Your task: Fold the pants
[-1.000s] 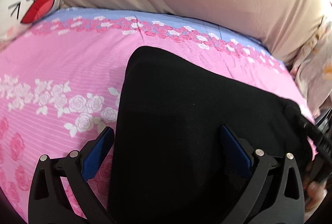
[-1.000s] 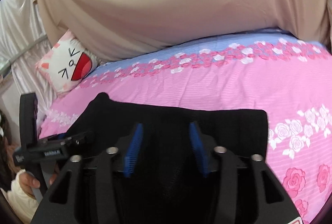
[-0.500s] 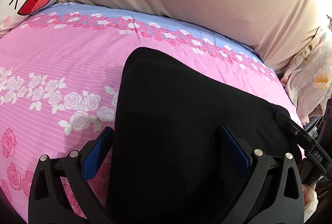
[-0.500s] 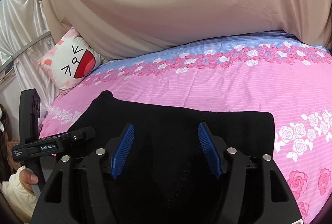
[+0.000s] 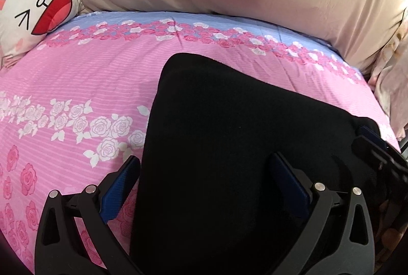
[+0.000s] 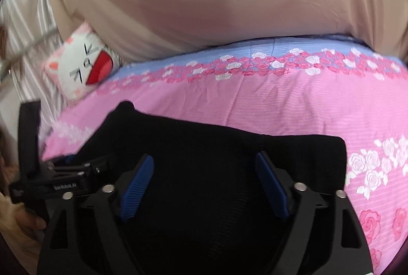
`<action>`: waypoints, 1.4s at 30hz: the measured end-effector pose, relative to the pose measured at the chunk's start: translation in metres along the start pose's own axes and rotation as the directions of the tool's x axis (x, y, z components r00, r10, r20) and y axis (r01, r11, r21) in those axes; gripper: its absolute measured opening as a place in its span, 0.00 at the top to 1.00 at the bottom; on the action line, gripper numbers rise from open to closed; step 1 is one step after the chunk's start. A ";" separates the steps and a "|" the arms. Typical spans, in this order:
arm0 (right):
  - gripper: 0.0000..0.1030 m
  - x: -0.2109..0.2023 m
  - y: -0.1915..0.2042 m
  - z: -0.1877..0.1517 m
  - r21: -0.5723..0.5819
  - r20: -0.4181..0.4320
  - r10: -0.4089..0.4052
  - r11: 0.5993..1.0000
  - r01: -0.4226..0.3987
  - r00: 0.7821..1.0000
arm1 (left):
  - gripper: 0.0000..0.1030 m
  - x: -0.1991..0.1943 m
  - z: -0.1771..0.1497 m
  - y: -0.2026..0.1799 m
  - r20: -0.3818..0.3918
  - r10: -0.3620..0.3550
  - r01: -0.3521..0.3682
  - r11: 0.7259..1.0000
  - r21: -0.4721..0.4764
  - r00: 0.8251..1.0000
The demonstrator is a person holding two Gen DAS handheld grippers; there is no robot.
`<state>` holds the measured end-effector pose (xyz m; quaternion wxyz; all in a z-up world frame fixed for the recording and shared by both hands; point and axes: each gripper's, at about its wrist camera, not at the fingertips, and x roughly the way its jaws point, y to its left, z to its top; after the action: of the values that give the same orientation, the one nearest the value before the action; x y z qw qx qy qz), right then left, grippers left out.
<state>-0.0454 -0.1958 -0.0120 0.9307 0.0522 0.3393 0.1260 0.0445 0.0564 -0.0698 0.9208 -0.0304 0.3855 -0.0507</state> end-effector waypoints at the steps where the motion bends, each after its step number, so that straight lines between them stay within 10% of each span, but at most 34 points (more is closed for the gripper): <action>1: 0.17 0.002 0.005 0.000 -0.024 -0.011 -0.021 0.999 0.021 1.000 | 0.04 0.000 0.000 0.000 0.002 0.006 -0.006 1.000 0.003 1.000; 12: 0.16 -0.001 0.011 -0.003 -0.074 0.009 -0.072 0.995 0.073 0.997 | 0.04 -0.005 -0.003 0.008 0.024 -0.042 0.043 0.998 -0.038 0.999; 22: 0.05 -0.035 -0.030 -0.006 0.203 0.077 -0.070 0.978 0.053 0.995 | 0.05 -0.028 -0.011 0.027 0.109 -0.123 0.136 0.983 -0.120 0.986; 28: 0.05 -0.097 -0.059 -0.030 0.416 -0.108 -0.143 0.892 0.175 0.984 | 0.05 -0.086 0.004 0.064 -0.012 -0.129 0.125 0.977 -0.170 0.992; 32: 0.05 -0.085 -0.056 -0.047 0.432 -0.190 0.003 0.898 0.081 0.982 | 0.05 -0.080 -0.009 0.079 -0.164 -0.031 0.001 0.984 -0.180 0.986; 36: 0.85 -0.085 -0.029 -0.041 0.296 -0.212 -0.104 0.941 0.165 0.972 | 0.05 -0.083 -0.027 0.069 -0.193 -0.078 0.037 0.977 -0.209 0.978; 42: 0.68 -0.084 -0.049 -0.057 0.270 -0.264 -0.115 0.944 0.188 0.958 | 0.05 -0.089 -0.034 0.027 -0.163 0.119 -0.119 0.993 0.006 0.979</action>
<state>-0.1348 -0.2651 -0.0126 0.8706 0.1471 0.4694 0.0075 -0.0398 0.0930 -0.0329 0.8875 -0.0048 0.4609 0.0028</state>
